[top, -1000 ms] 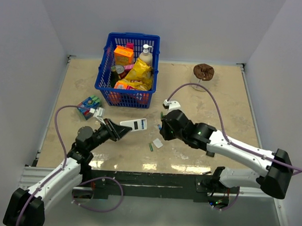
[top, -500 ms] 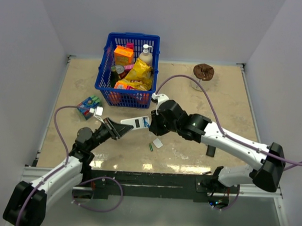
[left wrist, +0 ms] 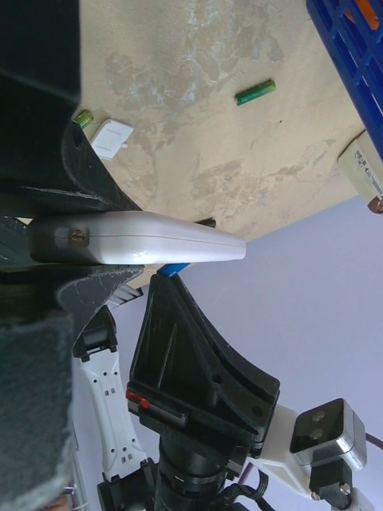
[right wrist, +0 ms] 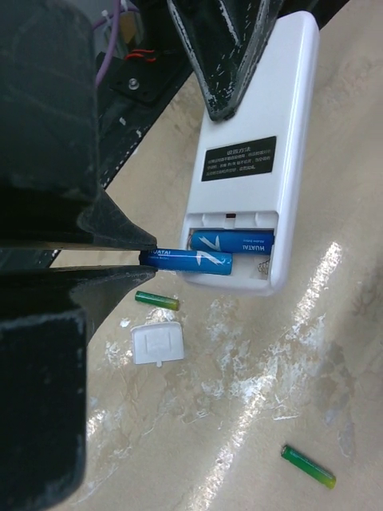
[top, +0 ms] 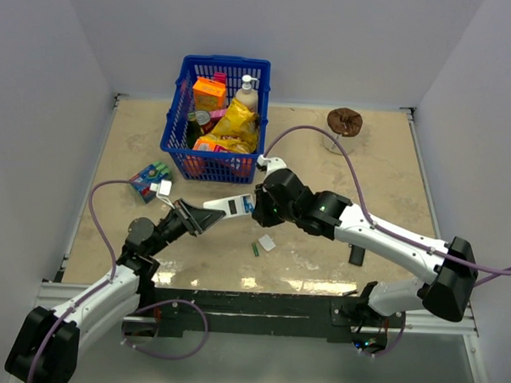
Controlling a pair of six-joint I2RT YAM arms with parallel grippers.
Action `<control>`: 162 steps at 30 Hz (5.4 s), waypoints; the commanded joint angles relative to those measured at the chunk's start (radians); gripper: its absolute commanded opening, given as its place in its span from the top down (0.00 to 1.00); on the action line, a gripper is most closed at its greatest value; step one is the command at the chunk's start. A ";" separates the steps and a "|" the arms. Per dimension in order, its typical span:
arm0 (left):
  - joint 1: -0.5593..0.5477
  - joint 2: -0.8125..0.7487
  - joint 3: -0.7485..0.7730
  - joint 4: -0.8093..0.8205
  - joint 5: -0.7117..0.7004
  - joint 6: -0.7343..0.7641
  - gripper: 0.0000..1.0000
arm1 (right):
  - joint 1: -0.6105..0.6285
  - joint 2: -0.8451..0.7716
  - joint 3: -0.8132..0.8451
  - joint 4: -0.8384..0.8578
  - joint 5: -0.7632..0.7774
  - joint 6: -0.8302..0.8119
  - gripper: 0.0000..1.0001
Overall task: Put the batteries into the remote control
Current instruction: Load the battery into the remote control.
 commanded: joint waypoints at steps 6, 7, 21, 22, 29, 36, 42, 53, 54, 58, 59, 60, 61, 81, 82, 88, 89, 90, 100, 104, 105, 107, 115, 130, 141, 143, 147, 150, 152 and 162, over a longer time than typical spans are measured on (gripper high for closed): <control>-0.003 -0.001 -0.017 0.094 0.014 -0.035 1.00 | 0.001 0.008 0.044 0.066 0.084 0.029 1.00; -0.003 -0.001 -0.015 0.089 0.014 -0.037 1.00 | 0.001 0.010 0.044 0.070 0.087 0.029 1.00; -0.003 0.015 0.006 0.056 0.008 -0.058 1.00 | 0.001 0.059 0.068 0.100 0.081 -0.003 1.00; -0.003 0.019 0.008 0.054 0.008 -0.067 1.00 | 0.001 0.060 0.070 0.105 0.081 -0.008 1.00; -0.003 0.018 0.022 0.026 -0.001 -0.078 1.00 | 0.001 0.053 0.059 0.126 0.095 -0.023 1.00; -0.003 0.022 0.023 0.059 0.002 -0.093 1.00 | 0.001 0.076 0.078 0.103 0.070 -0.028 1.00; -0.003 0.027 0.022 0.091 -0.001 -0.124 1.00 | 0.001 0.076 0.099 0.077 0.047 -0.041 0.96; -0.003 0.035 0.014 0.112 -0.015 -0.173 1.00 | 0.003 0.077 0.153 0.019 0.038 -0.047 0.81; -0.003 0.035 0.009 0.114 -0.017 -0.179 1.00 | 0.001 0.077 0.156 0.010 0.038 -0.049 0.79; -0.003 0.035 -0.017 0.135 -0.032 -0.208 1.00 | 0.001 0.074 0.171 -0.009 0.039 -0.051 0.76; -0.003 0.035 -0.023 0.137 -0.035 -0.214 1.00 | 0.001 0.073 0.174 -0.012 0.039 -0.051 0.76; -0.003 0.035 -0.024 0.135 -0.035 -0.216 1.00 | 0.001 0.073 0.174 -0.019 0.044 -0.049 0.75; -0.003 0.035 -0.023 0.137 -0.035 -0.216 1.00 | 0.001 0.073 0.177 -0.024 0.047 -0.049 0.75; -0.003 0.047 -0.023 0.181 -0.008 -0.231 1.00 | -0.135 -0.116 0.193 -0.038 -0.377 -0.362 0.35; -0.003 0.048 -0.023 0.186 0.002 -0.233 1.00 | -0.167 -0.133 0.147 -0.021 -0.427 -0.386 0.35; -0.003 0.055 -0.011 0.197 0.032 -0.245 1.00 | -0.286 -0.185 0.061 0.057 -0.640 -0.526 0.20; -0.003 0.059 -0.006 0.197 0.035 -0.248 1.00 | -0.284 -0.185 0.052 0.080 -0.640 -0.543 0.19; -0.003 0.059 -0.005 0.198 0.040 -0.250 1.00 | -0.287 -0.185 0.036 0.102 -0.649 -0.551 0.19; -0.003 0.048 0.023 0.175 0.069 -0.270 1.00 | -0.286 -0.262 -0.172 0.322 -0.742 -0.770 0.20; -0.003 0.052 0.031 0.174 0.074 -0.274 1.00 | -0.286 -0.274 -0.200 0.373 -0.751 -0.804 0.20; -0.003 0.050 0.032 0.174 0.075 -0.274 1.00 | -0.286 -0.262 -0.196 0.372 -0.760 -0.810 0.20; -0.003 0.053 0.035 0.175 0.077 -0.273 1.00 | -0.286 -0.248 -0.189 0.370 -0.772 -0.819 0.20; -0.003 0.058 0.041 0.198 0.094 -0.273 1.00 | -0.286 -0.179 -0.163 0.382 -0.811 -0.819 0.20; -0.003 0.067 0.051 0.220 0.115 -0.270 1.00 | -0.287 -0.131 -0.172 0.389 -0.815 -0.810 0.19; -0.003 0.062 0.049 0.235 0.124 -0.273 1.00 | -0.287 -0.116 -0.179 0.396 -0.821 -0.781 0.29; -0.003 0.058 0.048 0.235 0.126 -0.273 1.00 | -0.289 -0.116 -0.179 0.395 -0.823 -0.779 0.31; -0.003 0.056 0.046 0.244 0.131 -0.277 1.00 | -0.295 -0.113 -0.179 0.396 -0.838 -0.773 0.33; -0.003 0.052 0.043 0.249 0.134 -0.280 1.00 | -0.299 -0.112 -0.179 0.395 -0.846 -0.765 0.36; -0.003 0.048 0.041 0.252 0.134 -0.282 1.00 | -0.304 -0.112 -0.177 0.395 -0.850 -0.762 0.39; -0.003 0.056 0.041 0.293 0.158 -0.293 1.00 | -0.313 -0.053 -0.125 0.357 -0.896 -0.718 0.53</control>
